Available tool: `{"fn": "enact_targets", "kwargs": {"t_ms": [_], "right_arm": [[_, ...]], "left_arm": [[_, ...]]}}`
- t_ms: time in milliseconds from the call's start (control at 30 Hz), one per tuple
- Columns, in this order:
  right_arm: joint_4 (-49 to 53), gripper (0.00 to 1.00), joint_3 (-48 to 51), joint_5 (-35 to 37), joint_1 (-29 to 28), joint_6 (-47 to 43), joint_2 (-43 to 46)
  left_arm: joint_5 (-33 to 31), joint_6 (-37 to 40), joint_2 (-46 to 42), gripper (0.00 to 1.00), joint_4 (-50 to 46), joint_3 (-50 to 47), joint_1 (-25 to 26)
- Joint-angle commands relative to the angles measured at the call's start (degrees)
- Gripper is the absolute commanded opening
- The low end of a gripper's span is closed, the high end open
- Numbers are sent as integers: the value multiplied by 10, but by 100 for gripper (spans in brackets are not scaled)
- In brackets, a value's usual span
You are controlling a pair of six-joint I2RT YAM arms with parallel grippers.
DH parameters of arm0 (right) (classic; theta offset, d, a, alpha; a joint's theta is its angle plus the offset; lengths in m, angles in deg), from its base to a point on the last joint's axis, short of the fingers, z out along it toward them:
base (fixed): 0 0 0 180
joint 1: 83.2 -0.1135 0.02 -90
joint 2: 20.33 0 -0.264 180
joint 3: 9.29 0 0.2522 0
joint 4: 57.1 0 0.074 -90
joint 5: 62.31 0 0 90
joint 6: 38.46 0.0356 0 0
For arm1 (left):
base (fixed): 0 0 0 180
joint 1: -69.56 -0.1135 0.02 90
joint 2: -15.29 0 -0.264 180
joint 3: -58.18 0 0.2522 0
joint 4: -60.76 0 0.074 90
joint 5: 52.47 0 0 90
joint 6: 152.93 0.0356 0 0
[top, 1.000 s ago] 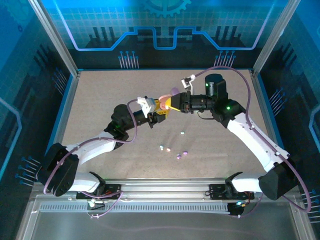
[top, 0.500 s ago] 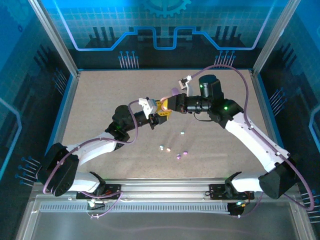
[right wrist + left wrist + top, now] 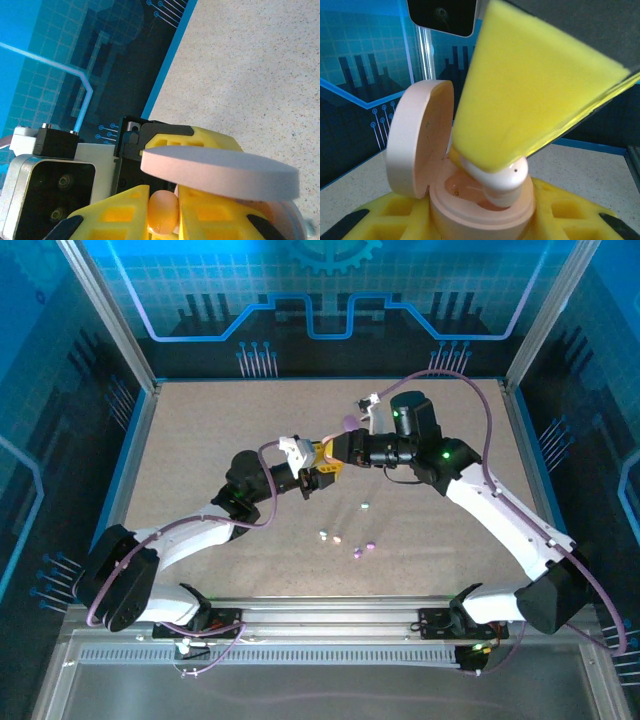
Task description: Insert the wireless bluetooth earbuds into the charging case
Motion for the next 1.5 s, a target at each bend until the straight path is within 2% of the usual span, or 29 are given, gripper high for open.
{"fn": "enact_targets", "kwargs": {"t_ms": [0, 400, 1033, 1233, 1467], "right_arm": [[8, 20, -18, 17, -12, -13, -7], [106, 22, -45, 94, -27, -62, -13], [151, 29, -77, 116, -37, -71, -23], [159, 38, -86, 127, -38, -71, -14], [165, 42, -91, 133, -38, -72, -5]], "left_arm": [[1, 2, 4, 29, 31, 15, 6], [-7, -8, 2, 29, 44, 15, 6], [-4, -6, -7, 29, 37, 13, 7], [-3, -8, -8, 29, 35, 7, 7], [-5, -9, -11, 29, 34, 2, 7]]}}
